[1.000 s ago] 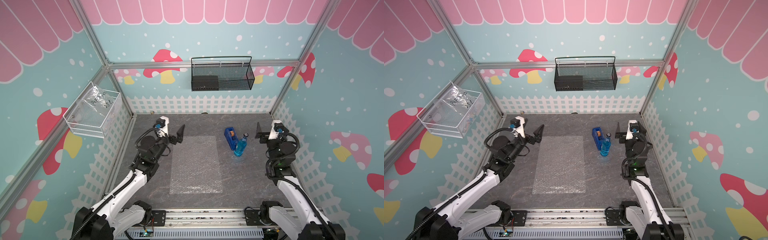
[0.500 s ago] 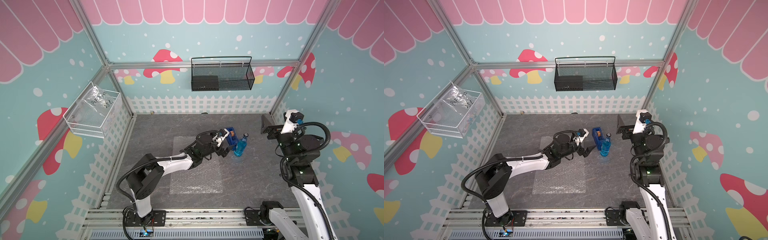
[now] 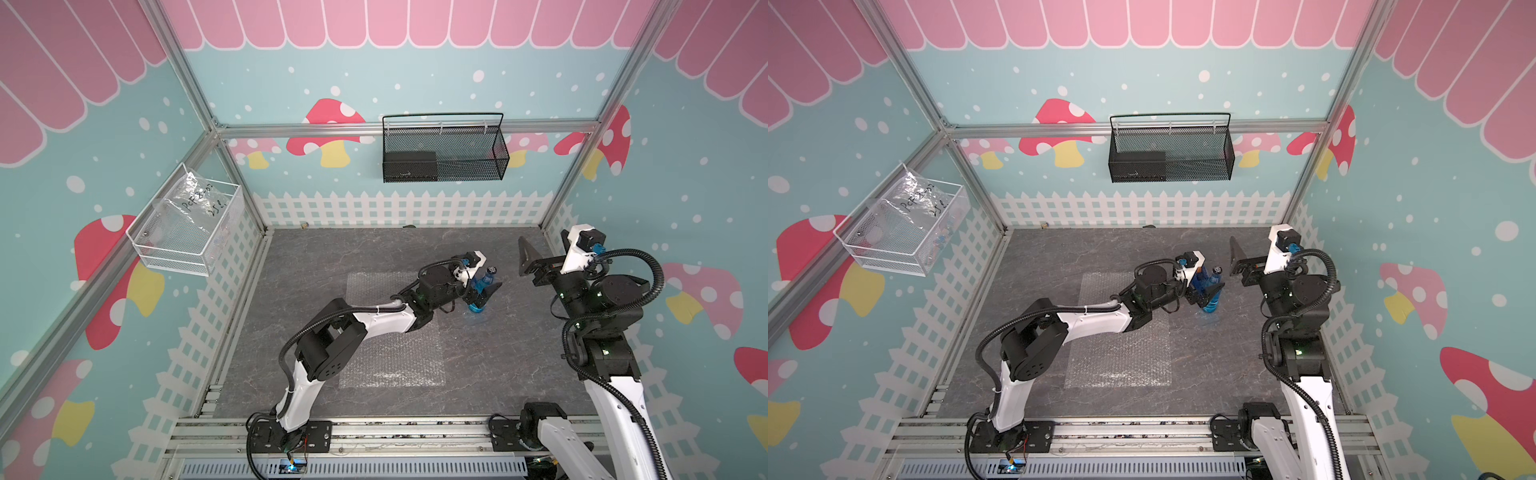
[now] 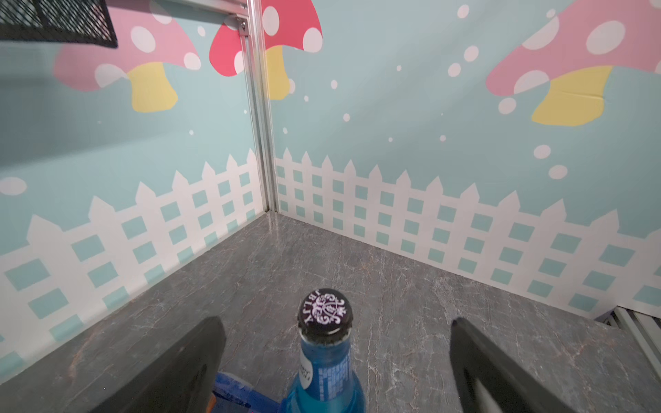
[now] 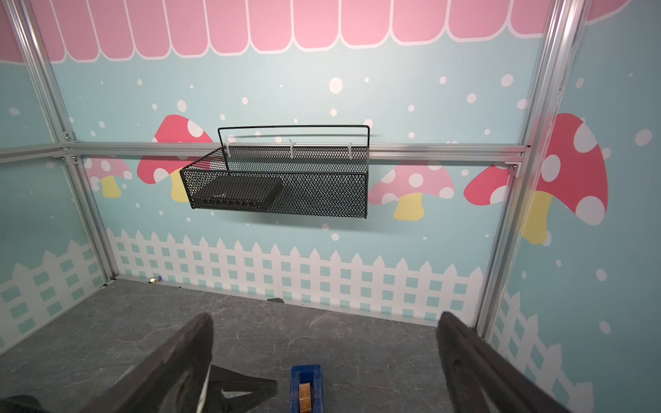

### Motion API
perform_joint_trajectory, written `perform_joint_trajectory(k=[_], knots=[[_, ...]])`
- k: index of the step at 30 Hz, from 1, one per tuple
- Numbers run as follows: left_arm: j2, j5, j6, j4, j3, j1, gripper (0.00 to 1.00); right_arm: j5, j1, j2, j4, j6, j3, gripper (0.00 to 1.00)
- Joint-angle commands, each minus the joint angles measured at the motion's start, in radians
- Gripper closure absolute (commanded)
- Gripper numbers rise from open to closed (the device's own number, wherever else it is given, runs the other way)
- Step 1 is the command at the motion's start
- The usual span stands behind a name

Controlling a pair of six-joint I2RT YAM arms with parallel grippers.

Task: Wrap wine bottles in bubble wrap
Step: Pick up the wine bottle from the center of the board.

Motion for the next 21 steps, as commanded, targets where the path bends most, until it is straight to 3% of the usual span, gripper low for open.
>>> perform_joint_trajectory(k=[1, 15, 21], knots=[[0.044, -0.009, -0.018, 0.035, 0.058, -0.014, 0.0, -0.041, -0.004, -0.005, 0.031, 0.013, -0.017, 0.02], [0.183, -0.034, -0.069, -0.013, 0.225, -0.021, 0.02, -0.09, -0.003, -0.008, 0.057, 0.011, -0.05, 0.04], [0.212, -0.023, -0.076, -0.042, 0.265, -0.024, 0.14, -0.088, -0.004, -0.018, 0.059, 0.007, -0.062, 0.04]])
